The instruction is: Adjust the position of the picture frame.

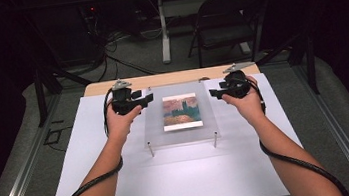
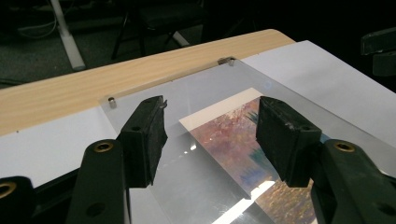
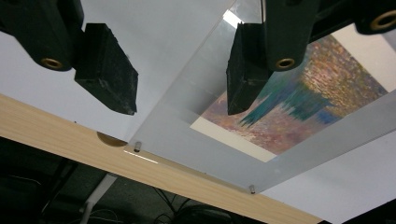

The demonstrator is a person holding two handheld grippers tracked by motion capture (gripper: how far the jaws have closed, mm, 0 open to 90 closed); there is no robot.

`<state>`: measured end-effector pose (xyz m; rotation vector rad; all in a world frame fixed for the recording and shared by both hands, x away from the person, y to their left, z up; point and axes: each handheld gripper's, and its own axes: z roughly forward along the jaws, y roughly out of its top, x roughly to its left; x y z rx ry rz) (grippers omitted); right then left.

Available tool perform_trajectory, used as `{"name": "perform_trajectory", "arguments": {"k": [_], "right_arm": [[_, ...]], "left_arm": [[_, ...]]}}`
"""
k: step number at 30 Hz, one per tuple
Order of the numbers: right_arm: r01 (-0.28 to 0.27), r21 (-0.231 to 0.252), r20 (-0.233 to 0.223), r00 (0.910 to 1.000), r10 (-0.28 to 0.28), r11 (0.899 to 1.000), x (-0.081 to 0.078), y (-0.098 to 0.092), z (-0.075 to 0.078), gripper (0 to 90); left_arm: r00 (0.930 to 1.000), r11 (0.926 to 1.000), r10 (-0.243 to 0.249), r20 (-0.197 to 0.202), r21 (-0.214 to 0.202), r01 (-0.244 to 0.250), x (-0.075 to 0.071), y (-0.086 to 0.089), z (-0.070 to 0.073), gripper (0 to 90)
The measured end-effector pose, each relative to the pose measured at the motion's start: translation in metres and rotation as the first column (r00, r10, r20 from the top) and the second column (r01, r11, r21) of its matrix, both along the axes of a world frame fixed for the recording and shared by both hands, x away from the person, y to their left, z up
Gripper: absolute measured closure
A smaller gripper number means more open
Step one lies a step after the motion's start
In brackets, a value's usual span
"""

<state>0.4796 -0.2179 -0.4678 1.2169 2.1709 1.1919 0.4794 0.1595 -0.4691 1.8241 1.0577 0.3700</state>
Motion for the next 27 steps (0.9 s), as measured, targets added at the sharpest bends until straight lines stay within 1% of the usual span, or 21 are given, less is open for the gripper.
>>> {"name": "perform_trajectory", "arguments": {"k": [3, 6, 7, 8, 10, 11, 12, 13, 14, 15, 16, 17, 18, 20, 21, 23, 24, 26, 27], "right_arm": [[-0.011, 0.015, -0.005, 0.9999, 0.011, 1.000, 0.010, 0.008, -0.005, 43.8], [-0.009, 0.024, -0.012, 0.9999, 0.010, 1.000, 0.014, 0.011, -0.007, 43.8], [-0.006, 0.032, -0.011, 0.9999, 0.007, 0.999, 0.019, 0.014, -0.010, 43.6], [-0.006, 0.032, -0.011, 0.9999, 0.007, 0.999, 0.019, 0.014, -0.010, 43.6], [-0.005, 0.034, -0.014, 0.9999, 0.005, 0.999, 0.023, 0.017, -0.013, 43.5], [-0.005, 0.047, -0.026, 0.9997, 0.006, 0.999, 0.026, 0.020, -0.017, 43.4], [-0.005, 0.047, -0.026, 0.9997, 0.006, 0.999, 0.026, 0.020, -0.017, 43.4], [-0.005, 0.050, -0.034, 0.9994, 0.007, 0.999, 0.028, 0.021, -0.019, 43.2], [0.001, 0.061, -0.044, 0.9990, 0.002, 0.998, 0.031, 0.023, -0.024, 42.7], [0.001, 0.066, -0.051, 0.9987, 0.003, 0.998, 0.032, 0.024, -0.027, 42.5], [0.005, 0.071, -0.056, 0.9984, -0.001, 0.997, 0.033, 0.025, -0.030, 42.1], [0.007, 0.077, -0.064, 0.9979, -0.002, 0.997, 0.034, 0.025, -0.032, 41.8], [0.010, 0.082, -0.071, 0.9974, -0.004, 0.997, 0.035, 0.026, -0.034, 41.8], [0.009, 0.080, -0.073, 0.9973, -0.003, 0.997, 0.035, 0.026, -0.036, 41.8], [0.012, 0.079, -0.082, 0.9966, -0.005, 0.997, 0.035, 0.028, -0.040, 41.5], [0.007, 0.074, -0.083, 0.9966, -0.001, 0.997, 0.036, 0.028, -0.041, 41.2], [0.012, 0.077, -0.089, 0.9961, -0.005, 0.997, 0.035, 0.029, -0.042, 40.8], [0.016, 0.081, -0.102, 0.9947, -0.008, 0.997, 0.035, 0.029, -0.045, 40.3], [0.019, 0.077, -0.109, 0.9940, -0.011, 0.997, 0.035, 0.029, -0.046, 40.2]], "left_arm": [[0.9996, 0.9999, 0.014, -0.024, -0.002, -0.015, 0.007, 0.002, -0.006, 41.7], [0.9992, 0.9997, 0.023, -0.034, -0.001, -0.023, 0.009, 0.003, -0.010, 41.4], [0.9989, 0.9995, 0.032, -0.034, 0.002, -0.032, 0.011, 0.003, -0.011, 40.5], [0.9985, 0.9993, 0.037, -0.041, 0.007, -0.037, 0.012, 0.004, -0.013, 40.5], [0.9976, 0.9989, 0.046, -0.051, 0.004, -0.046, 0.015, 0.005, -0.017, 40.3], [0.9965, 0.9984, 0.056, -0.062, -0.002, -0.057, 0.018, 0.006, -0.021, 39.9], [0.9965, 0.9984, 0.056, -0.062, -0.002, -0.057, 0.018, 0.006, -0.021, 39.9], [0.9958, 0.9983, 0.058, -0.071, -0.001, -0.058, 0.019, 0.006, -0.022, 39.9], [0.9945, 0.9979, 0.064, -0.083, -0.003, -0.064, 0.021, 0.007, -0.027, 39.9], [0.9945, 0.9979, 0.064, -0.083, -0.003, -0.064, 0.021, 0.007, -0.027, 39.9], [0.9933, 0.9975, 0.070, -0.091, -0.003, -0.071, 0.022, 0.007, -0.029, 39.5], [0.9909, 0.9968, 0.079, -0.109, -0.004, -0.080, 0.023, 0.007, -0.034, 39.2], [0.9900, 0.9969, 0.078, -0.117, 0.000, -0.079, 0.024, 0.007, -0.036, 39.2], [0.9893, 0.9966, 0.081, -0.121, -0.002, -0.082, 0.024, 0.007, -0.038, 38.9], [0.9886, 0.9966, 0.082, -0.126, 0.000, -0.082, 0.024, 0.008, -0.040, 38.3], [0.9865, 0.9967, 0.081, -0.142, 0.005, -0.081, 0.025, 0.008, -0.042, 37.8], [0.9853, 0.9959, 0.089, -0.146, -0.006, -0.091, 0.025, 0.008, -0.045, 37.7], [0.9820, 0.9957, 0.088, -0.167, -0.012, -0.091, 0.026, 0.008, -0.048, 36.7], [0.9812, 0.9955, 0.090, -0.171, -0.014, -0.094, 0.026, 0.008, -0.049, 36.4]]}}
